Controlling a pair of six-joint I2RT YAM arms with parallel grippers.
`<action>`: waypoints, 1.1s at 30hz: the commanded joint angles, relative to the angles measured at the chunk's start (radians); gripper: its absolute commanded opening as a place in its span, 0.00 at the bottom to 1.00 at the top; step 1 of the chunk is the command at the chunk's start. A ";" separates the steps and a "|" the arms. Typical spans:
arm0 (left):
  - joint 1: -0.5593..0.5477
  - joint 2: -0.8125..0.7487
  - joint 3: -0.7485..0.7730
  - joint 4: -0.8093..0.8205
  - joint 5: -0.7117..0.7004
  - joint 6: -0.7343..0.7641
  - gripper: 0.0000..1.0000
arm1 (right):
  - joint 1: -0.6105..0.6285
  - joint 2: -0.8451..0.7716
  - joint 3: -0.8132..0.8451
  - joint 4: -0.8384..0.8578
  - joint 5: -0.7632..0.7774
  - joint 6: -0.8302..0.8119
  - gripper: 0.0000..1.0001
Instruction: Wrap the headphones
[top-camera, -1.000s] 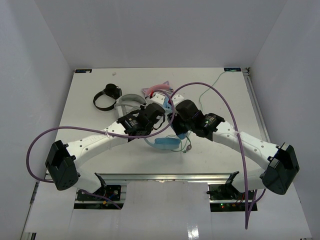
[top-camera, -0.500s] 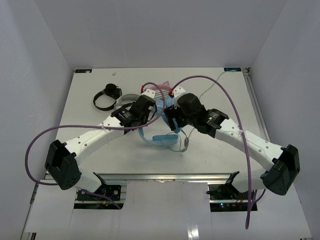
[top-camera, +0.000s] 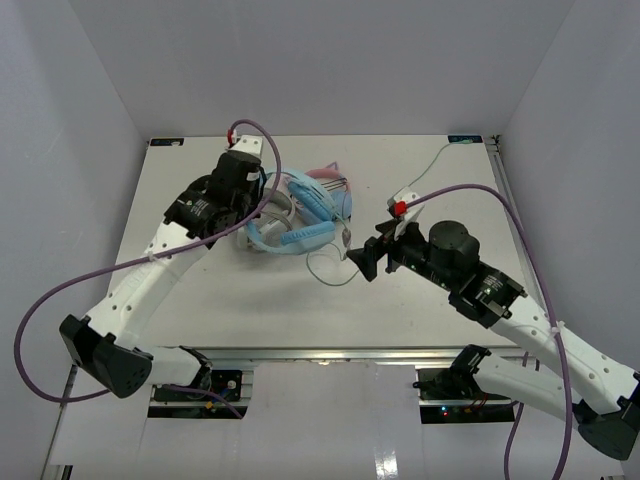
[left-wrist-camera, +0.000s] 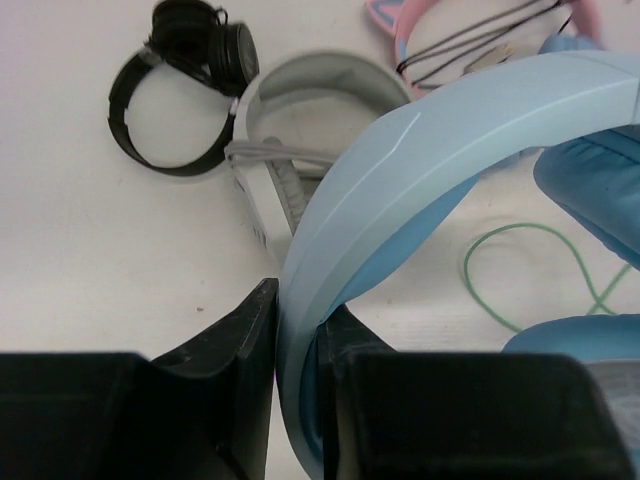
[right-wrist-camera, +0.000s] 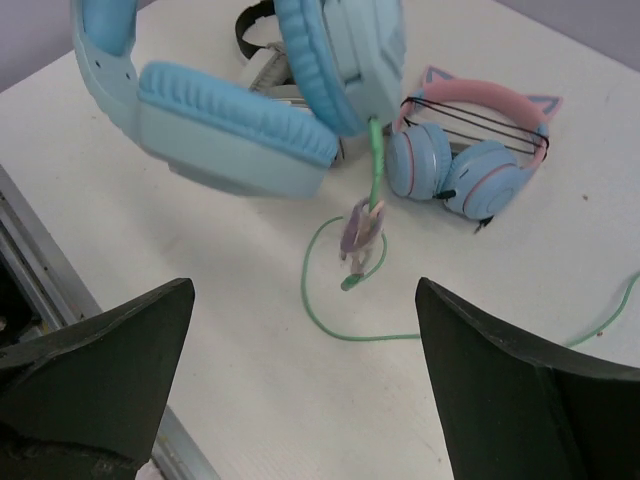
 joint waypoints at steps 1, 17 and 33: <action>0.007 -0.089 0.184 -0.017 0.088 -0.044 0.00 | 0.000 -0.051 -0.114 0.194 -0.045 -0.098 0.98; 0.007 -0.218 0.323 0.005 0.337 -0.173 0.00 | 0.001 -0.082 -0.414 0.691 -0.229 -0.099 0.93; 0.007 -0.296 0.334 0.068 0.402 -0.274 0.00 | 0.001 0.095 -0.518 1.047 -0.274 -0.169 0.78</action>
